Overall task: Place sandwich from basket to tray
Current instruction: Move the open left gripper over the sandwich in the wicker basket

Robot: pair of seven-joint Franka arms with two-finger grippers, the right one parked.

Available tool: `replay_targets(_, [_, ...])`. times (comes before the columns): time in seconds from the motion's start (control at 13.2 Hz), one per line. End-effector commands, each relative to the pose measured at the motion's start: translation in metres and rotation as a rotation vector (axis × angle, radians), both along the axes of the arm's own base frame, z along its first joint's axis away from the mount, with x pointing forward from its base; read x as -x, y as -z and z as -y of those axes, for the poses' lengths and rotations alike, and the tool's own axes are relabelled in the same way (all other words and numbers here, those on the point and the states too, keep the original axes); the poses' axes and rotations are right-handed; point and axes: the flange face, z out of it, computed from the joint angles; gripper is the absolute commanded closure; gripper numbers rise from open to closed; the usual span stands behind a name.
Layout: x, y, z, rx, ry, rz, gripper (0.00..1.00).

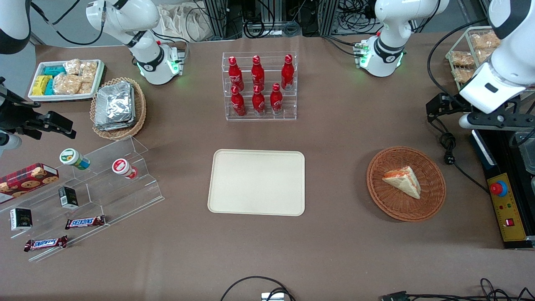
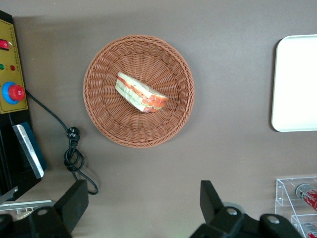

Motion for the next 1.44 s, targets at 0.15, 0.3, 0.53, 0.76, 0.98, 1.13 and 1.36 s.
replay_targets(0.15, [-0.002,-0.002,0.004,0.003,-0.015,0.005,0.00])
replay_targets(0.3, [-0.008,0.012,-0.001,0.003,-0.021,-0.020,0.00])
replay_targets(0.53, [-0.013,0.019,0.003,-0.028,-0.007,-0.016,0.00])
replay_targets(0.76, [-0.012,0.018,0.006,-0.030,-0.015,-0.012,0.00])
replay_targets(0.98, [-0.011,0.017,0.009,-0.031,-0.010,-0.010,0.00])
replay_targets(1.13, [-0.011,0.017,0.009,-0.033,-0.016,-0.012,0.00])
replay_targets(1.36, [-0.011,0.016,0.009,-0.031,-0.055,-0.006,0.00])
